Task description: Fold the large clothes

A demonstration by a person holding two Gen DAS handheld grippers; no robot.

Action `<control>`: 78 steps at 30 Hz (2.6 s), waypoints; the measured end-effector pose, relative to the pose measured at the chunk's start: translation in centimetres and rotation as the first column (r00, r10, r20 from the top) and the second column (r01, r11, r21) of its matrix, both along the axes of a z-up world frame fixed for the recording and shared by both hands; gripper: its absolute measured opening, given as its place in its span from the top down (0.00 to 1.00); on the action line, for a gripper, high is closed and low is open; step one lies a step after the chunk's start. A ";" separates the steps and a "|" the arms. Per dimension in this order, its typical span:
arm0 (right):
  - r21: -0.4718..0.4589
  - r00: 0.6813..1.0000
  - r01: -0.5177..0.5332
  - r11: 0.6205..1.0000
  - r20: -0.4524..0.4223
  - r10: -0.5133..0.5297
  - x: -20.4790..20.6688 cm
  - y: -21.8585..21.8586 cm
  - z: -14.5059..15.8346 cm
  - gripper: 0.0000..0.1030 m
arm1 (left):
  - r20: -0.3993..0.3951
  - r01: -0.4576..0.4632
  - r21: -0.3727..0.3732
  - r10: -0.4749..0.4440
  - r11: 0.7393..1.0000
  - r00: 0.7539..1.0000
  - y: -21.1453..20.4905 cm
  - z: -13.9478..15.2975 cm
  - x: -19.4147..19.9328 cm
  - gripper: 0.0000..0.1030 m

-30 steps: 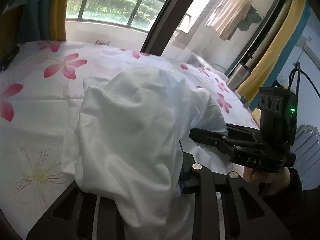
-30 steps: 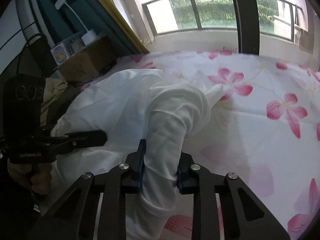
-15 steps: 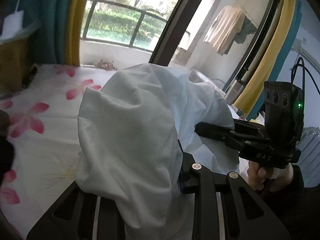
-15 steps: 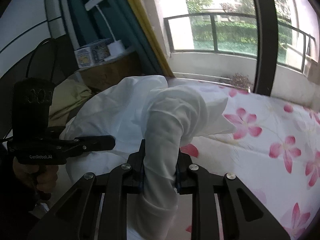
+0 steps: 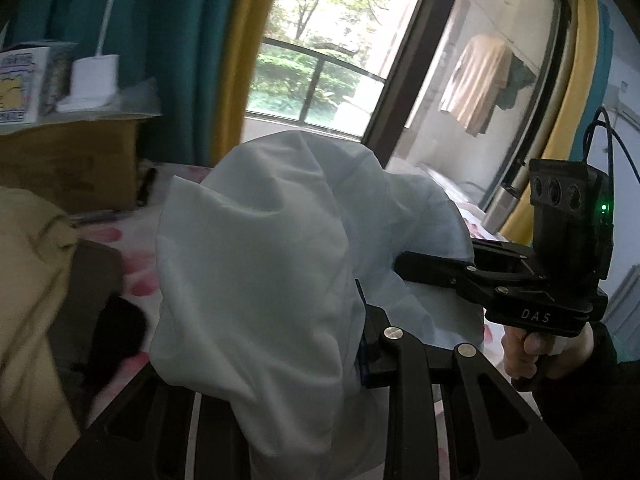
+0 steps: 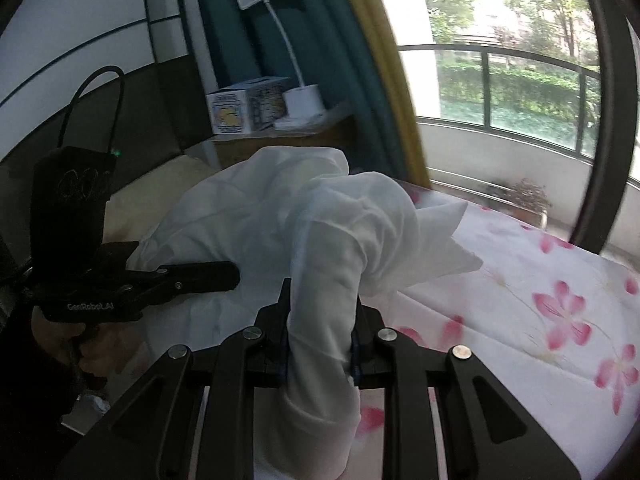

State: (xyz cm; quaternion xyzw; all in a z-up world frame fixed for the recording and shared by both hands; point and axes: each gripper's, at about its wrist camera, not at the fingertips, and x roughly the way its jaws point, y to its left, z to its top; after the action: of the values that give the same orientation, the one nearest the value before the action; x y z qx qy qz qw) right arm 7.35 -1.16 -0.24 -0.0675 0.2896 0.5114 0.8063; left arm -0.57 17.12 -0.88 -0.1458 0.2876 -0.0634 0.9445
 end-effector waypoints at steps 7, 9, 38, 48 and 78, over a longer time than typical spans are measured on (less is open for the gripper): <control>0.032 0.998 -0.059 0.998 -0.033 0.060 0.0 3.6 -0.4 0.79 | -0.017 -0.054 -0.011 0.054 0.998 0.998 3.2 -0.4 -0.6 0.72; 0.042 0.996 -0.074 0.996 -0.037 0.075 0.0 4.2 -0.3 0.79 | -0.018 -0.070 -0.003 0.070 0.998 0.997 4.2 -0.1 -0.7 0.72; -0.167 0.975 0.151 0.974 -0.138 -0.174 5.5 3.4 -6.6 0.31 | -0.219 -0.214 0.095 0.230 0.972 0.948 8.9 -3.6 1.3 0.48; -0.220 0.975 0.161 0.962 -0.118 -0.190 4.3 1.8 -7.5 0.23 | -0.267 -0.197 0.154 0.233 0.968 0.935 8.0 -5.7 2.6 0.48; -0.187 0.983 0.121 0.975 -0.112 -0.143 -0.2 -1.6 -7.0 0.13 | -0.222 -0.281 0.196 0.321 0.940 0.921 4.4 -3.8 -1.0 0.48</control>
State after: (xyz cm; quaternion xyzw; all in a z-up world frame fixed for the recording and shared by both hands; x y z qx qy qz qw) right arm 7.19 -2.80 -7.21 -0.0884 0.3884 0.4315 0.8094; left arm -1.60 21.49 -4.70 -0.1189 0.3828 0.1251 0.9076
